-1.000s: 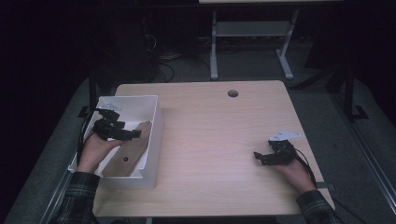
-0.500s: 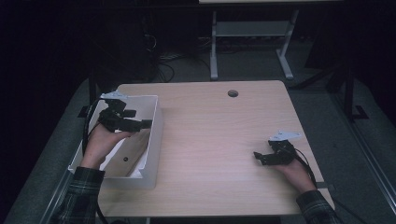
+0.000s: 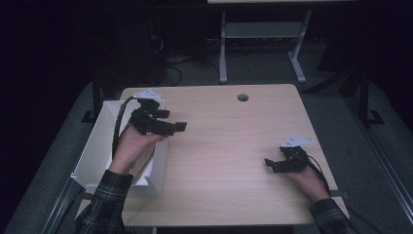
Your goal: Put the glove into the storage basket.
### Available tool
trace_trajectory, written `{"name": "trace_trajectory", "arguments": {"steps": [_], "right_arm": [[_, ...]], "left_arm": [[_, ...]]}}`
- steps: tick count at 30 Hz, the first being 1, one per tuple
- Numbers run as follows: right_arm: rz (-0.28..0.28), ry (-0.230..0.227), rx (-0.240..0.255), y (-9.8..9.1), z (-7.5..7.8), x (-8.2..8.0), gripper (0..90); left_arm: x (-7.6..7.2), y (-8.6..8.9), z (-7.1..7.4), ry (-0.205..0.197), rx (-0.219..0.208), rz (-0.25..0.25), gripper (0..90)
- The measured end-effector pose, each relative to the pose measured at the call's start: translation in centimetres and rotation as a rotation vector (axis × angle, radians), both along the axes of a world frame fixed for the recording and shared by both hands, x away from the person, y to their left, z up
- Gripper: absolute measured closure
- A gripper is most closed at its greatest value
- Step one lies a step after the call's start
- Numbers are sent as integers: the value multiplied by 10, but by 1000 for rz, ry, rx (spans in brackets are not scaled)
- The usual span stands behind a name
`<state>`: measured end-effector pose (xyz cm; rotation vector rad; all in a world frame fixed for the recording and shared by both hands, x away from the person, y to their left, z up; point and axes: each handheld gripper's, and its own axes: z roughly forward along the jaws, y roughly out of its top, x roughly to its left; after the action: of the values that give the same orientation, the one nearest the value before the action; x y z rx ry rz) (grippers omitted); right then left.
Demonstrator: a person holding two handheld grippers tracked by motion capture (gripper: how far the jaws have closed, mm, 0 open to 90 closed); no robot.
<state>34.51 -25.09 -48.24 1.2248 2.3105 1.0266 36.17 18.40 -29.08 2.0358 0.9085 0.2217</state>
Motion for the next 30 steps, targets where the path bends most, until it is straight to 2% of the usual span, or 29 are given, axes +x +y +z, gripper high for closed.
{"name": "trace_trajectory", "arguments": {"steps": [1, 3, 5, 6, 13, 17, 18, 21, 22, 24, 28, 30], "right_arm": [[0, 1, 0, 0, 0, 0, 161], [0, 1, 0, 0, 0, 0, 161], [0, 0, 0, 0, 0, 0, 162], [0, 0, 0, 0, 0, 0, 161], [1, 0, 0, 0, 0, 0, 161], [2, 1, 0, 0, 0, 0, 160], [2, 2, 0, 0, 0, 0, 160], [4, -3, -2, 0, 0, 0, 160], [4, -3, -2, 0, 0, 0, 160], [4, -4, -1, 0, 0, 0, 160], [2, 0, 0, 0, 0, 0, 160], [2, 2, 0, 0, 0, 0, 160]], "left_arm": [[0, 0, 0, 0, 0, 0, 133], [-2, -18, -2, 1, -6, -29, 133], [-2, -23, -4, 3, -7, -36, 133], [-3, -32, -6, 5, -9, -47, 133], [-4, -62, -25, 22, 9, -83, 135], [-7, -78, -40, 25, 48, -111, 137], [-9, -85, -48, 31, 44, -110, 137], [-10, -89, -55, 32, 47, -111, 137], [-11, -93, -61, 33, 61, -108, 138], [-12, -98, -73, 36, 65, -112, 139], [-15, -104, -91, 35, 95, -116, 139], [-15, -105, -98, 37, 97, -120, 138]]}}
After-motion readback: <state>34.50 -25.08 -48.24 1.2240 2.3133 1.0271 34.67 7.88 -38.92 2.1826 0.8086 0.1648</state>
